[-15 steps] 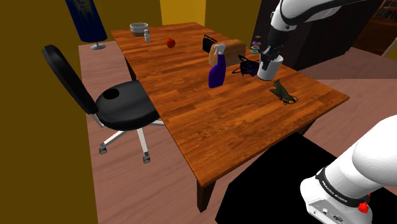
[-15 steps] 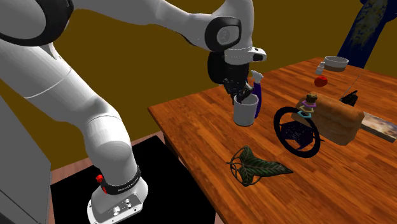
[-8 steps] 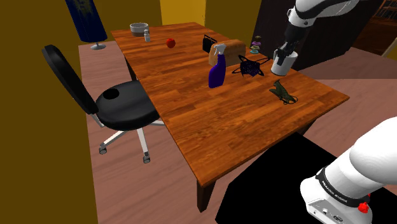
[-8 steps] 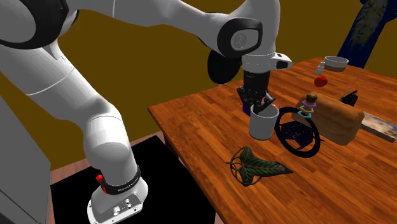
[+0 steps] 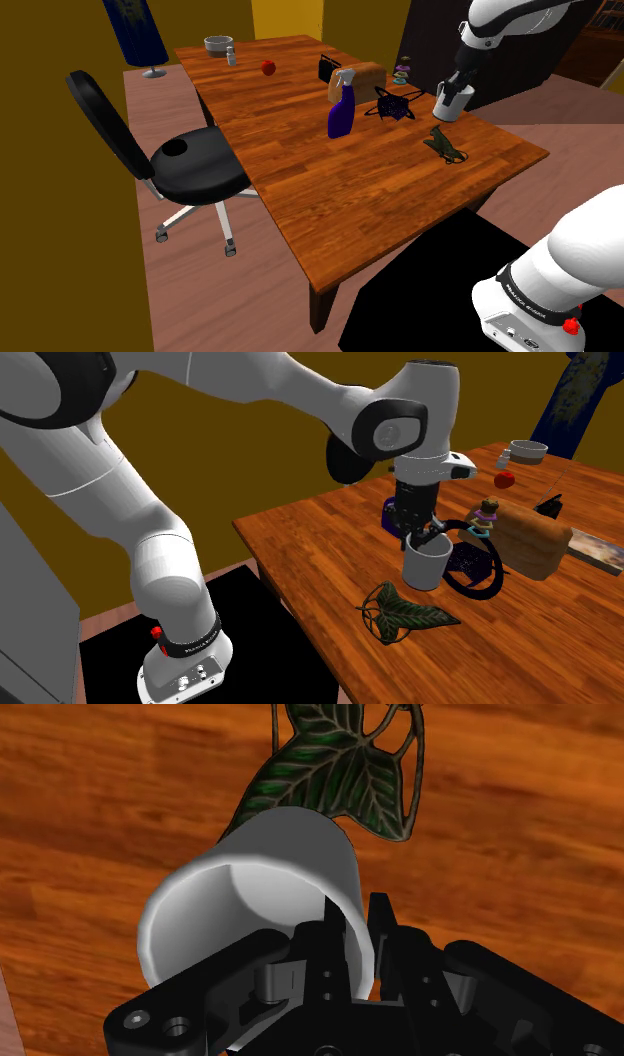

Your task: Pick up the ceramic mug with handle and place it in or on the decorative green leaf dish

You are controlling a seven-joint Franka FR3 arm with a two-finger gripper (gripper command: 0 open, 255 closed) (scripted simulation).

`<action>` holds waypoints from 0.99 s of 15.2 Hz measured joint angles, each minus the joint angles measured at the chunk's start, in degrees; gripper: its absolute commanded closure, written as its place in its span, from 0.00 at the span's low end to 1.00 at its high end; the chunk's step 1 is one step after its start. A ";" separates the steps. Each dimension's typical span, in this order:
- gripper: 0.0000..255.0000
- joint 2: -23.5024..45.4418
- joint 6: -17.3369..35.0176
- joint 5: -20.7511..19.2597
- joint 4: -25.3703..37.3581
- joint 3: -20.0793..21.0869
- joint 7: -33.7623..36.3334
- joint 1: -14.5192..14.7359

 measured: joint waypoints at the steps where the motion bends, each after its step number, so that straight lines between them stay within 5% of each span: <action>1: 1.00 0.33 0.85 0.03 -0.53 -0.11 -0.09 -0.02; 15: 1.00 4.19 10.56 0.59 -6.46 -1.02 -0.60 0.01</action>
